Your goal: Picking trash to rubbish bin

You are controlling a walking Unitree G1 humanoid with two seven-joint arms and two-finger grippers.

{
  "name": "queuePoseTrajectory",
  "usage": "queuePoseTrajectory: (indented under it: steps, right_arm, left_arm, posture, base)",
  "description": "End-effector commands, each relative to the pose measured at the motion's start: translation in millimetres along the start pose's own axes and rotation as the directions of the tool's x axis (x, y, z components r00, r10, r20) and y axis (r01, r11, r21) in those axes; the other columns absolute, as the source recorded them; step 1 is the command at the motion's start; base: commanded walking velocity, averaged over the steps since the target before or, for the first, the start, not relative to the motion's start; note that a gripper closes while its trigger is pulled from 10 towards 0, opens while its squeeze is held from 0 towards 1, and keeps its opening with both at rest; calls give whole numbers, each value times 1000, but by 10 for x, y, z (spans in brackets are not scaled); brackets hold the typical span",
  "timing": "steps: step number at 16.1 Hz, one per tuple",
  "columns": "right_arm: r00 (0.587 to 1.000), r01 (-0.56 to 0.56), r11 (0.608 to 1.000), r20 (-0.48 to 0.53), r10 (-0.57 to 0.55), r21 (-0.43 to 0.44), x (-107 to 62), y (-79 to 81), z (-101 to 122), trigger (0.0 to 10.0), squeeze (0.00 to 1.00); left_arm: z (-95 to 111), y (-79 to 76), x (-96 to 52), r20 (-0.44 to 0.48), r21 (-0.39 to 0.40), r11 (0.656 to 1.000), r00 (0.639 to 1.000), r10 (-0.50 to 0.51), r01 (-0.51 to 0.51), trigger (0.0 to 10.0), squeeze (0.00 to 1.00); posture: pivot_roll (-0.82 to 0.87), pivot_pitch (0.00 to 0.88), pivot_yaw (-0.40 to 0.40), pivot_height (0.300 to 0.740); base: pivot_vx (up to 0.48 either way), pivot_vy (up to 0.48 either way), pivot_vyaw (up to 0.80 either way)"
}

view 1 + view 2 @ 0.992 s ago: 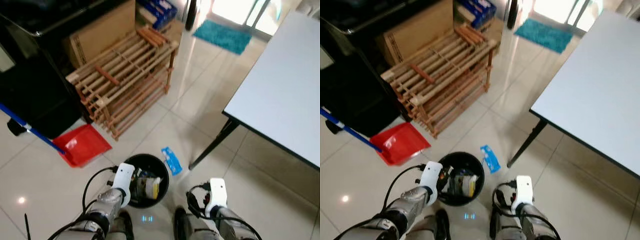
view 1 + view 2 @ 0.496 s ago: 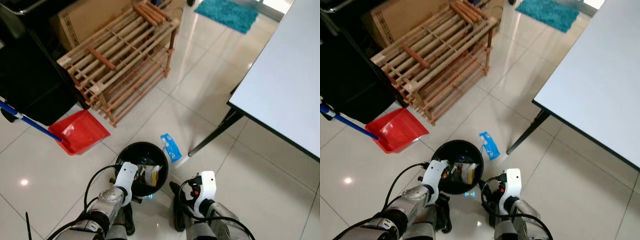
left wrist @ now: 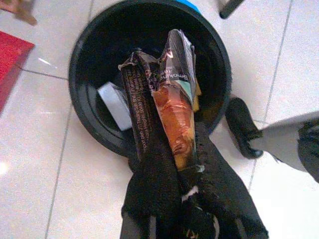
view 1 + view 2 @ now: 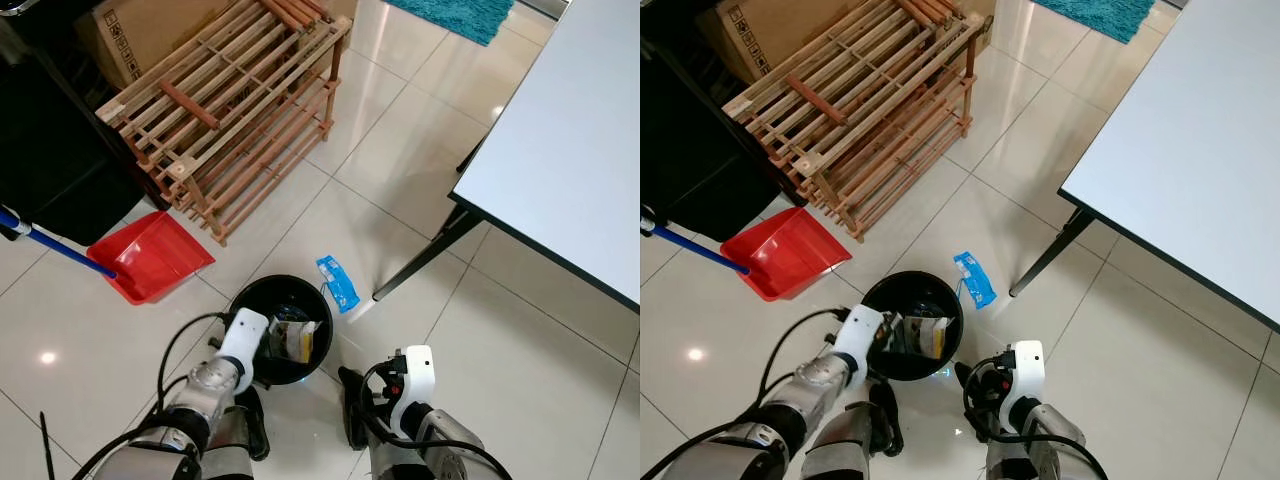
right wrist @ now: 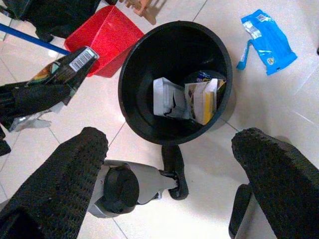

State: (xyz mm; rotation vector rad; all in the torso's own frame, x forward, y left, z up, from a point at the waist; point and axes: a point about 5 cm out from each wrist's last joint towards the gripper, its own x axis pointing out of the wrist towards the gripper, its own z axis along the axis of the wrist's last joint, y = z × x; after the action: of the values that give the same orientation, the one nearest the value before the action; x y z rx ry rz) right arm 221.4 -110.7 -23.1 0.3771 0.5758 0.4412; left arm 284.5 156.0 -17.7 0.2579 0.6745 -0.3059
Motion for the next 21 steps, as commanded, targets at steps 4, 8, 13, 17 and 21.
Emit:
queuePoseTrajectory:
  steps: [4, 8, 13, 17, 21]
  right_arm:
    - [999, 26, 1000, -47, -26, 6, -83, -33, -127, 10000, 0]
    - [999, 10, 1000, -39, -10, 9, -79, -10, -85, 10000, 0]
    - [999, 1, 1000, -42, 0, 13, -79, 14, -91, 10000, 0]
    - [999, -6, 1000, -46, 7, 19, -81, 43, -110, 10000, 0]
    - [999, -4, 1000, -46, 5, 22, -90, 44, -119, 10000, 0]
  left_arm:
    - [-137, -49, -18, -38, 25, 1000, 999, 2, -1, 10000, 0]
    - [-132, -69, -16, -32, 41, 999, 999, -15, 16, 10000, 1000]
    - [-109, -52, -16, -20, 47, 999, 1000, -14, 15, 10000, 1000]
    - [-115, -46, -18, -24, 50, 999, 1000, -20, 21, 10000, 1000]
    - [-121, -43, -20, -28, 56, 998, 999, -17, 18, 10000, 1000]
  posture:
    - [-220, 416, -48, 740]
    - [-221, 420, -52, 740]
    - [-215, 419, -51, 740]
    - [-215, 423, -50, 740]
    - [-213, 423, -51, 740]
  base:
    - [0, 0, 0]
    - [0, 0, 0]
    - [0, 0, 0]
    - [0, 0, 0]
    - [0, 0, 0]
